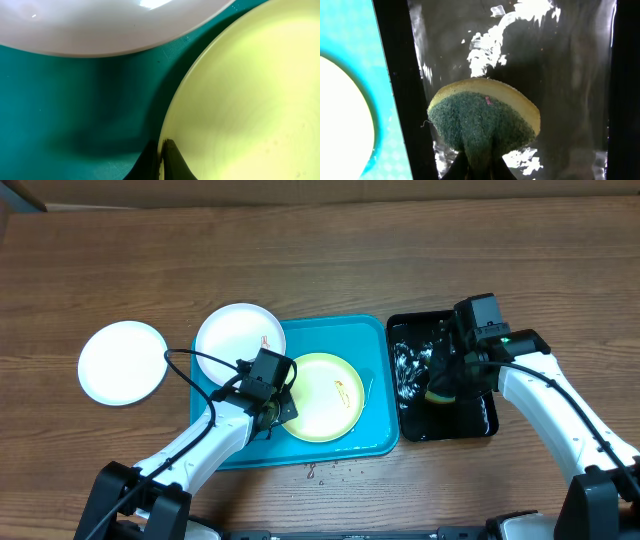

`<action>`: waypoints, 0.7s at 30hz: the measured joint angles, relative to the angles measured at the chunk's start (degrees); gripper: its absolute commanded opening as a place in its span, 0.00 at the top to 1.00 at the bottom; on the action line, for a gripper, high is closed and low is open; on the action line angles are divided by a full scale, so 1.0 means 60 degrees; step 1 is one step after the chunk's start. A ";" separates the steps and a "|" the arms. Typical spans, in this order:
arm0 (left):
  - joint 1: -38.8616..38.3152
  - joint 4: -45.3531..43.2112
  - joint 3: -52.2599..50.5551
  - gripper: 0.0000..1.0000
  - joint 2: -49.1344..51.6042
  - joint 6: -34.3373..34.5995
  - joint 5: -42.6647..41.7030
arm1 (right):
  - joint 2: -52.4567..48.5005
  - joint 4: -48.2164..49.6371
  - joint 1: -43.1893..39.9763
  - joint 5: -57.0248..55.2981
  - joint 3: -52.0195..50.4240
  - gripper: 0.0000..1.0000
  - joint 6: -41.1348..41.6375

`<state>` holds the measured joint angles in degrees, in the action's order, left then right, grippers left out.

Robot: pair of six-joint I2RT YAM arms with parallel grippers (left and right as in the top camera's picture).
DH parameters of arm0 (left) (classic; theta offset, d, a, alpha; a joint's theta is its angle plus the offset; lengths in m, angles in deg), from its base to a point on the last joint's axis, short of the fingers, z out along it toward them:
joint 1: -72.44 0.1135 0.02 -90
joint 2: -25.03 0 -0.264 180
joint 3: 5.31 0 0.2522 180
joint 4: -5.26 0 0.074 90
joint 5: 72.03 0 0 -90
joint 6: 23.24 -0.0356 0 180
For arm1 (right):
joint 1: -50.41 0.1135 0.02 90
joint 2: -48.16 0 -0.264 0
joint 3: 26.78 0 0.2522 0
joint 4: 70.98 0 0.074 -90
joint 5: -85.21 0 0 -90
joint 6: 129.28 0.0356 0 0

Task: Clean dirty plates on tray and stack at the side
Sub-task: 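Lift the sponge and carry it left onto the yellow plate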

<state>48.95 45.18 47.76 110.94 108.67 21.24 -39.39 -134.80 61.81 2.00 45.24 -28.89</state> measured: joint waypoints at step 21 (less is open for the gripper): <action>0.0000 -0.0015 0.0000 0.96 0.0000 -0.0007 -0.0004 | 0.0000 0.0550 0.0000 0.0597 0.0000 0.96 -0.1457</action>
<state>48.95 45.09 47.76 110.94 108.63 21.22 -39.39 -131.50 61.81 5.58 45.24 -37.63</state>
